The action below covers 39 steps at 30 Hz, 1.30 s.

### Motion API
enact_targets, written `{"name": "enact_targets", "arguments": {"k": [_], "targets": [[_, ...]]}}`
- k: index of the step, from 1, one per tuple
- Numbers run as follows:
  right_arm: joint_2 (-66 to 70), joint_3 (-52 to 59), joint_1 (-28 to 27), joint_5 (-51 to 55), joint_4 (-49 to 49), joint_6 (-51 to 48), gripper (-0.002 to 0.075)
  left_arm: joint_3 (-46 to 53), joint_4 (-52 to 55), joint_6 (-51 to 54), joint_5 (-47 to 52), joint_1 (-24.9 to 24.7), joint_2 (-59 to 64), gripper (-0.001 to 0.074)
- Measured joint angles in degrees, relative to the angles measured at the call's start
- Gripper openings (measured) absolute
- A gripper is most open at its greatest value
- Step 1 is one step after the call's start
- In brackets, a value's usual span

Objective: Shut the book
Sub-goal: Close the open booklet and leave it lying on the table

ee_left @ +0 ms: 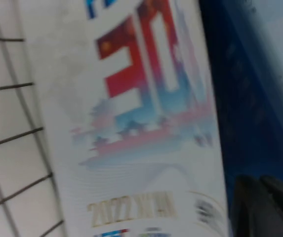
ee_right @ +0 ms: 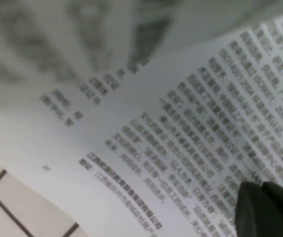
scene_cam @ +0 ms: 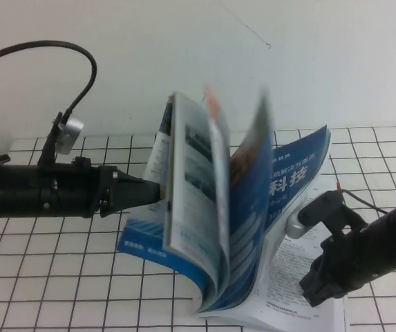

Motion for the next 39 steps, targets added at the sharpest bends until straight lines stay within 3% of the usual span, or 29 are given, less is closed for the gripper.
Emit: {"name": "enact_targets", "arguments": {"k": [6,17,23,29,33,39], "targets": [[-2.83,0.11,-0.97,7.22,-9.5,5.27,-0.0003,0.0,-0.03,0.83,4.63,0.0,-4.77,-0.0003],[-22.94,-0.36,-1.0,25.63,-45.47,31.3,-0.0003,0.0,0.2,1.28,5.06,0.0,-17.69,-0.0003],[-38.03,-2.89,-1.0,34.87,-60.24,40.1,-0.0003,0.0,13.74,-2.99,-10.45,-0.08,-27.07,-0.0003],[-54.15,-2.89,-1.0,36.25,-64.22,48.39,-0.0003,3.42,31.84,-13.17,-27.21,-0.08,-36.02,-0.0003],[-64.71,-1.48,-1.0,33.93,-64.25,53.12,-0.0003,9.79,32.72,-11.41,-35.33,-0.08,-42.81,-0.0003],[-78.63,6.62,-1.0,29.17,-62.7,55.34,-0.0003,21.01,22.84,3.61,-43.63,-0.08,-54.66,-0.0003]]}}
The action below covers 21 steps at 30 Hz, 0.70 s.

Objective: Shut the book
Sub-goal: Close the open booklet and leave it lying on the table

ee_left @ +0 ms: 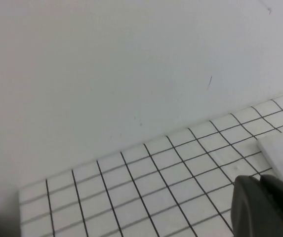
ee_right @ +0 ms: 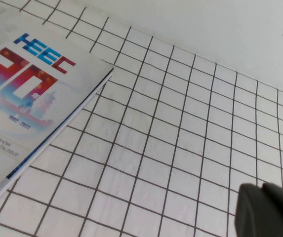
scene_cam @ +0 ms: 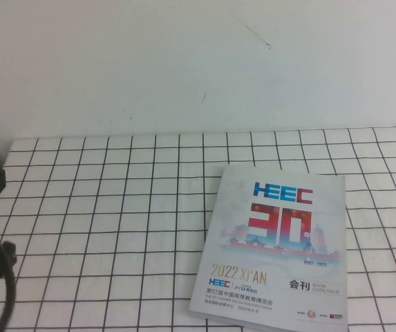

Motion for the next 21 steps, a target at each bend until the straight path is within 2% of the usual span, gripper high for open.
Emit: {"name": "enact_targets", "arguments": {"k": [5,14,17,21], "targets": [[-8.5,10.73,0.0,-5.39,1.78,0.0,-0.0003,5.89,-10.98,17.48,1.85,0.0,-8.56,-0.0003],[-16.71,22.95,0.0,-14.12,9.6,0.0,-0.0003,14.46,-33.25,45.08,2.31,0.0,-14.68,-0.0003],[-16.86,23.34,0.0,-14.77,10.15,0.0,-0.0003,15.35,-35.27,49.71,2.07,0.0,-14.92,-0.0003],[-16.86,23.34,0.0,-15.09,10.27,0.0,-0.0003,15.95,-35.82,50.85,1.8,0.0,-14.92,-0.0003]]}}
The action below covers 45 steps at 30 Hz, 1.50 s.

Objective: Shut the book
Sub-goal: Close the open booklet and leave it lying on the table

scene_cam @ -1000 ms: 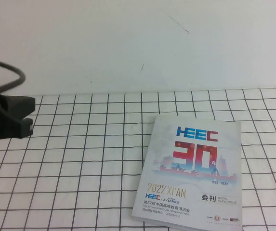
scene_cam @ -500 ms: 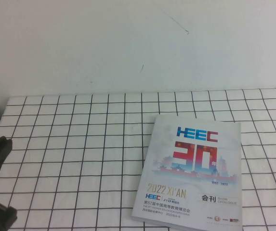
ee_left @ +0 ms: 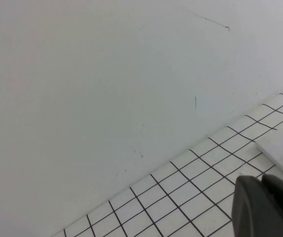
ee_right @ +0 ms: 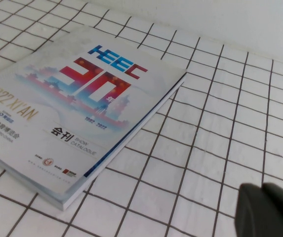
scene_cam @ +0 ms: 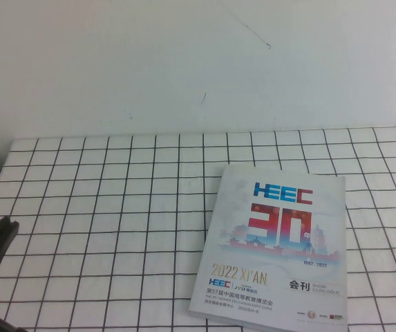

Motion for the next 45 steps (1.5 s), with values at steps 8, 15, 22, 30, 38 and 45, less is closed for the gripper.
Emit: {"name": "enact_targets", "arguments": {"k": [8,15,22,30,38,45], "targets": [[0.0,0.0,0.0,-0.13,0.08,0.0,-0.0003,0.12,-0.13,0.12,0.0,0.0,0.0,-0.0003],[0.0,0.0,0.0,-0.13,0.08,0.0,-0.0003,0.12,-0.21,0.12,0.0,0.0,0.0,-0.0003],[0.0,0.0,0.0,-0.22,0.13,0.0,-0.0003,0.43,-0.21,0.12,-0.14,-1.56,-0.68,-0.0003],[0.0,0.0,0.0,-0.22,0.13,0.0,-0.0003,9.32,-0.26,0.2,-3.97,-2.24,-14.43,-0.0003],[0.0,0.0,0.0,-0.22,0.13,0.0,-0.0003,17.89,0.4,0.33,-9.23,-2.24,-27.53,-0.0003],[0.0,0.0,0.0,-0.34,0.22,0.0,-0.0003,17.89,-0.87,0.33,-14.67,-2.24,-27.95,-0.0003]]}}
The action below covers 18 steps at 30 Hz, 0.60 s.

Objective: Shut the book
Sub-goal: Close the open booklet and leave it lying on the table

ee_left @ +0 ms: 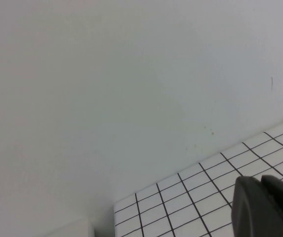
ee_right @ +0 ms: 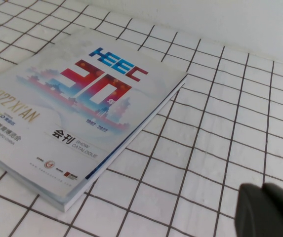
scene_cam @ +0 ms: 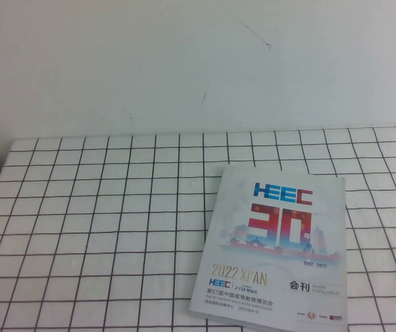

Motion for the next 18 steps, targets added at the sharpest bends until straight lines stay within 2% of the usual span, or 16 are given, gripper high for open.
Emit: {"name": "enact_targets", "arguments": {"k": [7,9,11,13,16,18], "targets": [[0.0,0.0,0.0,0.0,0.0,0.0,-0.0003,0.0,-0.38,-0.95,-1.62,0.0,-0.09,-0.0003],[0.0,0.0,0.0,0.0,0.0,0.0,-0.0003,0.0,5.6,-6.33,-1.7,0.0,-0.09,-0.0003],[0.0,0.0,0.0,0.0,0.0,0.0,-0.0003,0.0,16.7,-19.58,-1.33,0.0,-0.09,-0.0003],[0.0,0.0,0.0,0.0,0.0,0.0,-0.0003,0.0,31.8,-37.23,0.03,0.0,-0.09,-0.0003],[0.0,0.0,0.0,0.0,0.0,0.0,-0.0003,0.0,59.88,-70.93,4.27,0.0,-0.09,-0.0003],[0.0,0.0,0.0,0.0,0.0,0.0,-0.0003,0.0,74.73,-89.3,8.66,0.0,-0.09,-0.0003]]}}
